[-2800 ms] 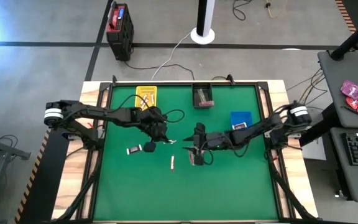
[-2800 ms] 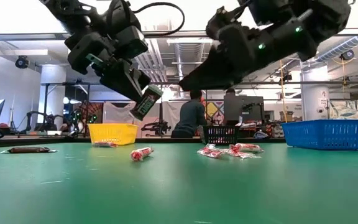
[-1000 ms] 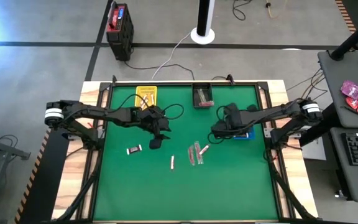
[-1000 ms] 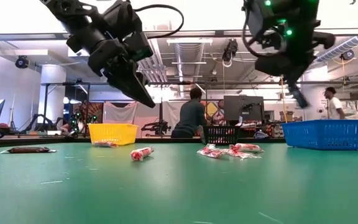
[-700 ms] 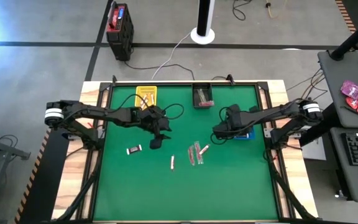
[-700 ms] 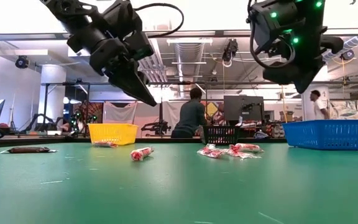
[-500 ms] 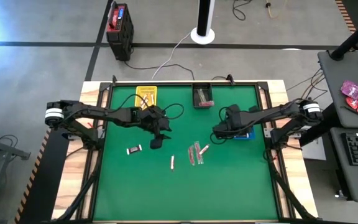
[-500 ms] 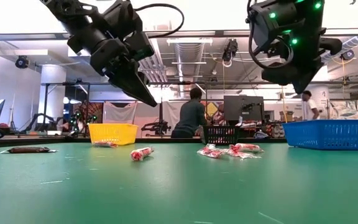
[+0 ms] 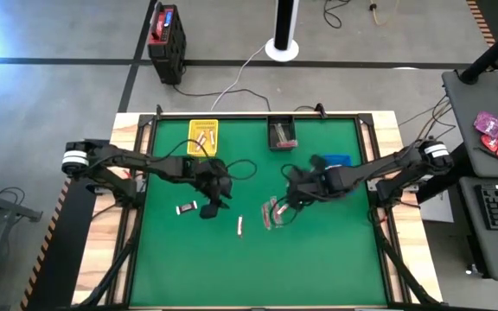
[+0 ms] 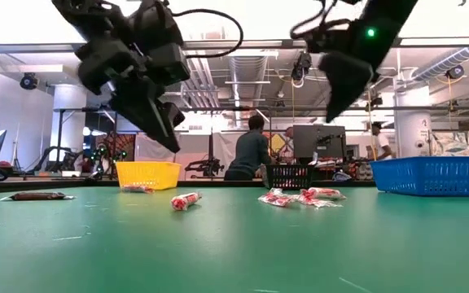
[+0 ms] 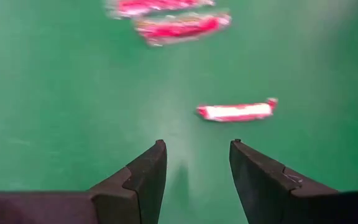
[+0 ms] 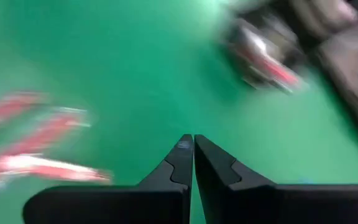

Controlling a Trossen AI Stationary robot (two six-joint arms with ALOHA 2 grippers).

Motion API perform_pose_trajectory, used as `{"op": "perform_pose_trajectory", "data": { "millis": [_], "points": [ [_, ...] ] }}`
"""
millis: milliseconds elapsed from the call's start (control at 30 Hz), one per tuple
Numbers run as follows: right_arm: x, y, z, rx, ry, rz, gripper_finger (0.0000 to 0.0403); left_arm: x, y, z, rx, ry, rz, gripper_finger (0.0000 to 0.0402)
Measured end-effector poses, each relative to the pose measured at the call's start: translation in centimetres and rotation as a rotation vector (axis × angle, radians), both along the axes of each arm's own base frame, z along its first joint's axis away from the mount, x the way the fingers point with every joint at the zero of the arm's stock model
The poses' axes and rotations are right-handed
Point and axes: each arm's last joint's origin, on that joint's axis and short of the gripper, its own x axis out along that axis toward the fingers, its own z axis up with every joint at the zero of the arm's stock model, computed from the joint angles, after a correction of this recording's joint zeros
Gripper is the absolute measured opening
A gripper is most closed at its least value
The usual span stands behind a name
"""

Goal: Sort candy by brand, put in halloween buckets
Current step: Put the red candy into the black basket

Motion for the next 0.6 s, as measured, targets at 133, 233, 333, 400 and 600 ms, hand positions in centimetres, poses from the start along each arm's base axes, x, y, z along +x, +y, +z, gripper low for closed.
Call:
{"op": "perform_pose_trajectory", "data": {
  "millis": [133, 233, 333, 400, 600],
  "points": [
    [1.6, 1.2, -0.8, 0.135, -0.151, 0.210, 0.0009, 0.0, -1.8, 0.0, 0.002, 0.002, -0.062, 0.0159],
    [2.0, 1.4, -0.9, 0.251, -0.253, 0.156, 0.0010, 0.0, -2.7, 0.0, -0.002, 0.009, -0.080, 0.0157],
    [1.9, 1.3, -1.0, 0.317, -0.288, 0.039, 0.0019, -0.1, -3.3, -0.1, -0.006, 0.021, -0.080, 0.0155],
    [1.6, 1.3, -1.2, 0.337, -0.274, -0.009, 0.0032, -0.4, -3.4, 0.0, -0.012, 0.042, -0.074, 0.0155],
    [0.7, 1.1, -1.4, 0.372, -0.199, -0.146, 0.0095, -2.2, -3.1, 0.6, 0.030, 0.154, -0.018, 0.0155]
  ]
}}
